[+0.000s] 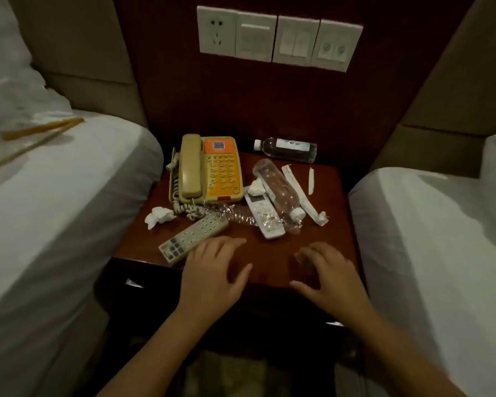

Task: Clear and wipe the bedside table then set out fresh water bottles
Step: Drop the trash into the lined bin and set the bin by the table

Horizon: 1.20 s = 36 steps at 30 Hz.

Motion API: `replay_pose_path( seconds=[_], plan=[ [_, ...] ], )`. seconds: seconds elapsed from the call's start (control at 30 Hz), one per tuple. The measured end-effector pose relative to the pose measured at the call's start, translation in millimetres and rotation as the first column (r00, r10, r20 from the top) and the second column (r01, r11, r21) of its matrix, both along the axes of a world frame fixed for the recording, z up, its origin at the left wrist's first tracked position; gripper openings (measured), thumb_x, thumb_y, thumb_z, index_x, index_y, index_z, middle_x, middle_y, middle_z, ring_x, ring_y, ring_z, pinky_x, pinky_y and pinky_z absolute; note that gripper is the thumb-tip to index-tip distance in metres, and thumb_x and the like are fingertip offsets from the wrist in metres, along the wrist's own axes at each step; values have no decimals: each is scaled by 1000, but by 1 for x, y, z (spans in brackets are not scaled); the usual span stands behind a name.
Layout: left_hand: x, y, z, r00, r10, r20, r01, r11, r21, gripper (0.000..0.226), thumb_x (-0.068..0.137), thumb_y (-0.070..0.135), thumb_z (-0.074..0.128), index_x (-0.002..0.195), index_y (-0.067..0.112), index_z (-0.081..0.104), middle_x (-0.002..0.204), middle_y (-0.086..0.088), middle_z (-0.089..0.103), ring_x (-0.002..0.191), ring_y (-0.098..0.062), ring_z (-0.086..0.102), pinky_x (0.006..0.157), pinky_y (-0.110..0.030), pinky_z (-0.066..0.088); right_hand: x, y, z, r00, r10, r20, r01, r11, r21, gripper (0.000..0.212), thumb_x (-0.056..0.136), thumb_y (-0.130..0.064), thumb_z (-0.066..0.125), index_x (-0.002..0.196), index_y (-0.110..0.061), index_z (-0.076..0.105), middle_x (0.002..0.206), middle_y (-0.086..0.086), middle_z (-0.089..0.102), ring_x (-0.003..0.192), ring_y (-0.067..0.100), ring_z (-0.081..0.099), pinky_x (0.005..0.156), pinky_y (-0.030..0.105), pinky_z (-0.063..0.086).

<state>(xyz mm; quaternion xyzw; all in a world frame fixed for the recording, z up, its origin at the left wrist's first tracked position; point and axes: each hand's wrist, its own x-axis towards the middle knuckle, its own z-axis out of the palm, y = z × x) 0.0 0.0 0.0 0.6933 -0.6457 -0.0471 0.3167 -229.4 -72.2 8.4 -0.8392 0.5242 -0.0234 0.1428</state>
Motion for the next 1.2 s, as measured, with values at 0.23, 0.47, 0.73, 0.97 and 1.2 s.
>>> replay_pose_path(
  seconds=[0.23, 0.47, 0.73, 0.97, 1.2],
  plan=[
    [-6, -41, -33, 976, 77, 204, -45, 986, -158, 47, 80, 28, 67, 126, 21, 57, 119, -1, 62, 112, -24, 54, 92, -39, 42, -20, -10, -54, 962, 97, -253, -148, 971, -189, 97, 76, -83, 6, 143, -19, 36, 147, 9, 41, 135, 28, 36, 104, 54, 30],
    [0, -54, -37, 962, 85, 260, -43, 986, -162, 49, 79, 32, 66, 125, 21, 57, 123, -2, 60, 122, -25, 50, 96, -43, 39, -18, 5, -46, 948, 229, -222, -295, 892, -341, 55, 82, -52, 37, 126, -25, 55, 126, 1, 64, 112, 23, 63, 91, 47, 48],
    [4, -57, -52, 980, 91, 178, -48, 971, -235, 54, 79, 50, 60, 128, 28, 56, 129, 5, 58, 134, -21, 41, 106, -51, 30, -12, 8, -56, 897, 402, -187, -436, 722, -537, 40, 83, -37, 47, 112, -21, 69, 115, -1, 70, 96, 17, 68, 91, 37, 33],
    [2, -55, -56, 965, 196, 173, -133, 939, -316, 44, 78, 49, 62, 115, 25, 65, 117, 5, 65, 126, -24, 50, 100, -54, 33, 34, -14, -5, 936, 262, 236, -123, 870, -478, 8, 86, -26, 62, 86, -28, 69, 76, -16, 58, 77, 7, 51, 71, 30, 39],
    [1, -54, -57, 953, 250, 171, -189, 933, -306, 35, 78, 51, 61, 98, 24, 70, 103, 5, 69, 112, -24, 58, 94, -50, 36, 128, -79, 26, 983, 132, 128, -102, 971, -218, 11, 86, -32, 63, 93, -27, 69, 143, -2, 44, 138, 21, 23, 110, 46, 20]
  ],
)
